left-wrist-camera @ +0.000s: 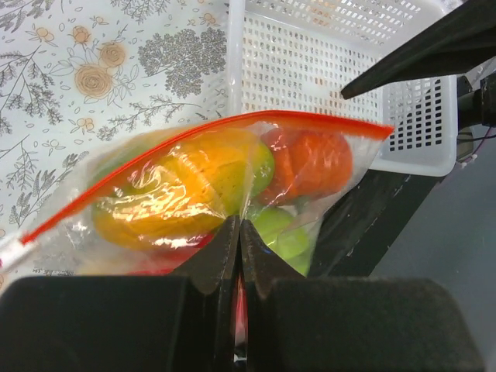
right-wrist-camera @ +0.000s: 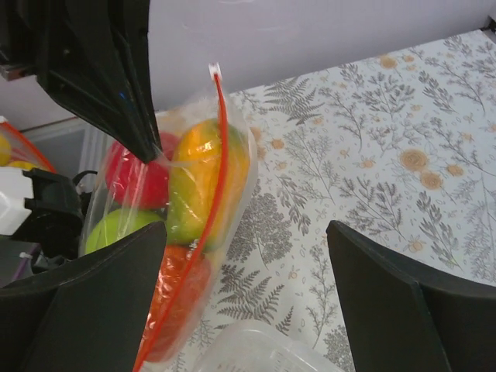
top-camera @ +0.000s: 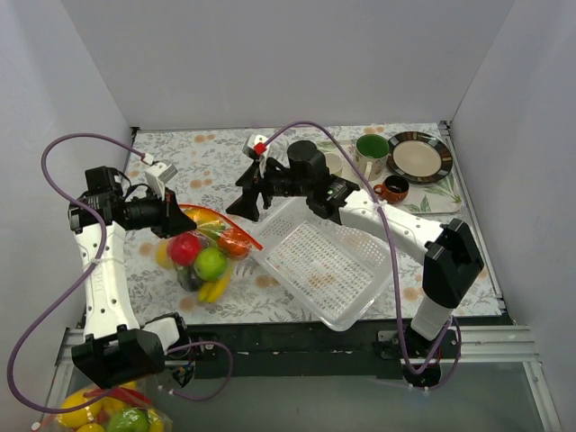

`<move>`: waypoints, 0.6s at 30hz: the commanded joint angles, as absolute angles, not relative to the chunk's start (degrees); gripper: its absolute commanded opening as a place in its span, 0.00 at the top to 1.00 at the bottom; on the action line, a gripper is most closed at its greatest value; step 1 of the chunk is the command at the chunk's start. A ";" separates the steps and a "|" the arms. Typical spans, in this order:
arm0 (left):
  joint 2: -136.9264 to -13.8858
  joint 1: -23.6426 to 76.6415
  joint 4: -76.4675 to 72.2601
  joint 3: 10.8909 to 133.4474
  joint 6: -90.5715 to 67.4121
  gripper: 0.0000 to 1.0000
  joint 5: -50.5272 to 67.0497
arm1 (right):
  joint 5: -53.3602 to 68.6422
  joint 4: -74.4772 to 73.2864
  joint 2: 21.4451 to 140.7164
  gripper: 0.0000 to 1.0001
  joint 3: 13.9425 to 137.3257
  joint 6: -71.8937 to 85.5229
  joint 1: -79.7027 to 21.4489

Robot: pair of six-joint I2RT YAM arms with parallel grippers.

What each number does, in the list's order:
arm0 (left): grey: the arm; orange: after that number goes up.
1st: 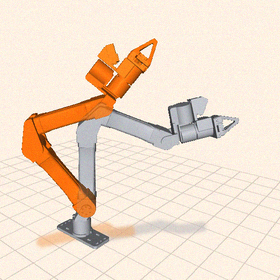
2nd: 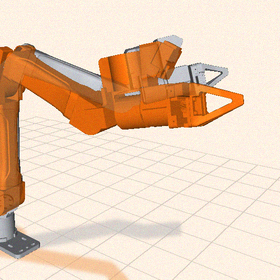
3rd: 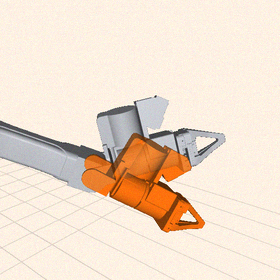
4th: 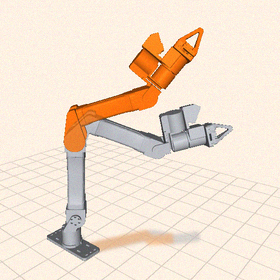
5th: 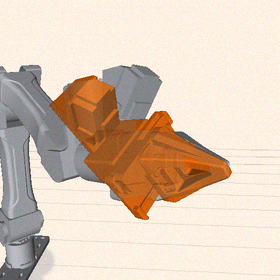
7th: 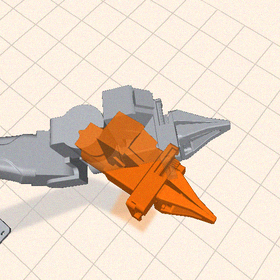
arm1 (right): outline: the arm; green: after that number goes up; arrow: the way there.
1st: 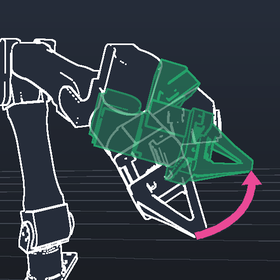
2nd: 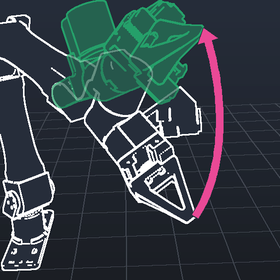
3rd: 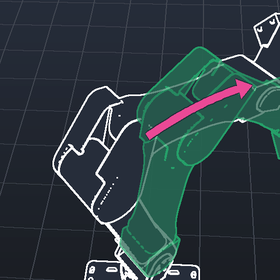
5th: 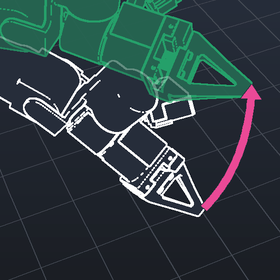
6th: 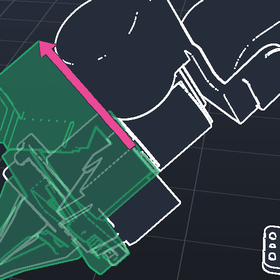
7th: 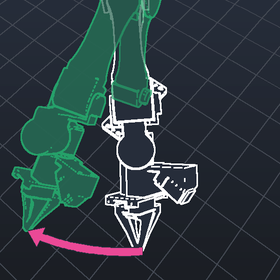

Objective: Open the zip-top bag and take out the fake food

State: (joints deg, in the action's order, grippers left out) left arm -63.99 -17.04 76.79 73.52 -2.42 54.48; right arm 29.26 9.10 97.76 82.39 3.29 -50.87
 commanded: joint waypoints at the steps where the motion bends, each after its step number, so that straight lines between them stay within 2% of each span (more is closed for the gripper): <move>1: -63.19 -16.61 79.45 75.59 -2.81 1.00 56.51 | 38.75 17.66 99.84 0.10 82.44 10.80 -50.80; 18: -63.28 -16.17 79.37 77.08 -3.96 1.00 57.66 | 42.80 21.71 103.36 0.16 79.98 16.34 -50.80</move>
State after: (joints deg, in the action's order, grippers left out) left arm -64.18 -16.62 77.14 74.59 -3.38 54.52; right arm 40.80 16.40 102.76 80.01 13.67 -50.70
